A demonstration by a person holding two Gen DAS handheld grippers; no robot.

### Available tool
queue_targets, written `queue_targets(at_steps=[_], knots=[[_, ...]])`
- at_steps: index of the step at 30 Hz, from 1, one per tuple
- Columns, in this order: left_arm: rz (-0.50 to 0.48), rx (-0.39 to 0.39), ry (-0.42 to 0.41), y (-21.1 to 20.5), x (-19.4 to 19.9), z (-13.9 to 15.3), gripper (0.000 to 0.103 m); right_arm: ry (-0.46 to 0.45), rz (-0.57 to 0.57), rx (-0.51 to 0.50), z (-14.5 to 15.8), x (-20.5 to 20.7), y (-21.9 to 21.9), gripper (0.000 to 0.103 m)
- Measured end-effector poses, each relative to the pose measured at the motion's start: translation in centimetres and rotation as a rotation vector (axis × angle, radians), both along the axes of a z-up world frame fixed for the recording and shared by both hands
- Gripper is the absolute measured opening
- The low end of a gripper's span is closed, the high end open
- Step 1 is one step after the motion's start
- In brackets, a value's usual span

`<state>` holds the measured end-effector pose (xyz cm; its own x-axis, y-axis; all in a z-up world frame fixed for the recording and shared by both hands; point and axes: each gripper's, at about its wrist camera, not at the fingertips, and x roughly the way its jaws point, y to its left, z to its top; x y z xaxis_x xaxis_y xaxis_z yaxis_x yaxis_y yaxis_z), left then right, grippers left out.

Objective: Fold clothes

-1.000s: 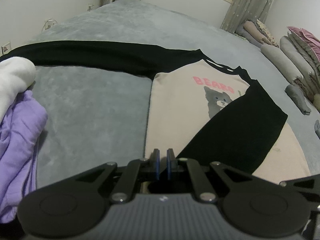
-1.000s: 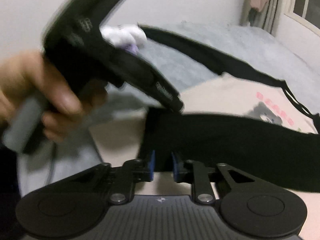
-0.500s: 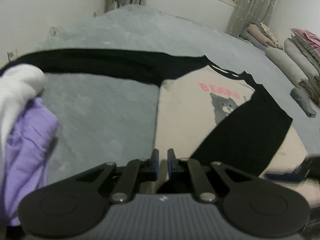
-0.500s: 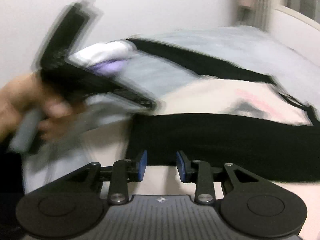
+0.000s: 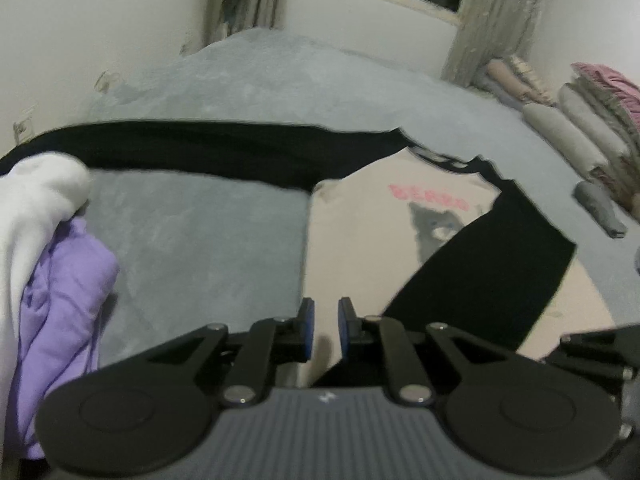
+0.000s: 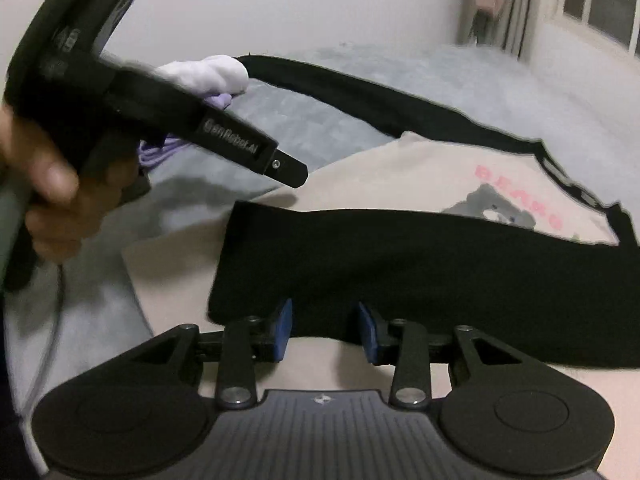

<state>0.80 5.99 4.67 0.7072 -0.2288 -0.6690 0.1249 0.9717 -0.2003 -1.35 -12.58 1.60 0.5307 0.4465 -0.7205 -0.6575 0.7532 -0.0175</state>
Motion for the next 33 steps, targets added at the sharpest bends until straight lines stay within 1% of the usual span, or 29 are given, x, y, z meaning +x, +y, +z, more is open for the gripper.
queue_targets(at_steps=[2,3,4,5,6,7,9,11,13,15,17,18,19,21,22,23,24,26,27,29,30,33], knots=[[-0.038,-0.01,-0.025,-0.6,-0.4,0.4,0.014,-0.07,-0.035,0.085,0.9,-0.2,-1.1,0.035],[-0.054,-0.012,-0.028,-1.0,-0.6,0.4,0.015,-0.098,-0.06,0.111,0.9,0.0,-1.4,0.035],[-0.07,-0.013,-0.032,-1.3,-0.7,0.5,0.015,-0.093,-0.085,0.11,0.5,0.5,-1.4,0.035],[-0.082,-0.012,-0.027,-1.6,-0.8,0.4,0.015,-0.065,-0.105,0.098,0.0,1.1,-1.4,0.035],[-0.089,-0.009,-0.015,-1.8,-0.7,0.2,0.015,-0.017,-0.116,0.068,-0.8,1.7,-1.3,0.036],[-0.097,-0.005,-0.003,-2.0,-0.7,0.0,0.015,0.013,-0.114,0.051,-1.1,2.0,-1.4,0.036],[-0.113,0.004,0.021,-2.6,-0.7,-0.5,0.015,0.012,-0.103,0.058,-0.6,1.8,-2.1,0.036],[-0.124,0.043,0.044,-3.2,-0.7,-1.1,0.015,0.012,-0.092,0.065,-0.1,1.7,-2.7,0.04],[-0.133,0.089,0.066,-3.9,-0.7,-1.7,0.015,0.039,-0.12,0.062,-0.3,2.4,-3.6,0.043],[-0.135,0.114,0.07,-4.1,-0.6,-2.1,0.015,0.057,-0.117,0.071,-0.8,3.1,-4.7,0.043],[-0.131,0.117,0.071,-3.9,-0.7,-2.1,0.017,0.066,-0.083,0.11,-0.9,3.3,-6.3,0.04],[-0.129,0.117,0.072,-3.8,-0.7,-2.1,0.017,0.071,-0.091,0.117,-0.8,3.5,-7.4,0.039],[-0.129,0.118,0.072,-3.7,-0.7,-2.1,0.017,0.076,-0.123,0.117,-0.7,3.7,-8.8,0.038],[-0.13,0.119,0.073,-3.6,-0.7,-2.1,0.017,0.09,-0.214,0.123,-0.6,4.4,-12.0,0.039],[-0.129,0.119,0.073,-3.6,-0.7,-2.1,0.017,0.1,-0.257,0.142,-0.8,4.7,-13.8,0.037],[-0.129,0.119,0.072,-3.6,-0.7,-2.1,0.017,0.109,-0.301,0.161,-0.9,5.0,-15.6,0.02],[-0.128,0.119,0.072,-3.6,-0.7,-2.0,0.017,0.113,-0.351,0.17,-0.9,5.1,-17.0,0.018],[-0.127,0.119,0.071,-3.6,-0.6,-1.9,0.017,0.11,-0.462,0.171,-0.6,5.3,-19.2,0.021],[-0.127,0.118,0.07,-3.6,-0.6,-1.9,0.016,0.096,-0.5,0.174,-0.3,5.2,-19.9,0.022],[-0.129,0.11,0.057,-3.7,-0.8,-1.6,0.017,0.05,-0.545,0.183,0.4,4.9,-20.7,0.028],[-0.135,0.105,0.047,-3.7,-0.9,-1.4,0.018,0.025,-0.555,0.187,0.8,4.7,-20.8,0.028],[-0.16,0.114,0.028,-4.4,-1.3,-1.3,0.019,-0.068,-0.524,0.196,1.4,4.5,-19.4,0.028]])
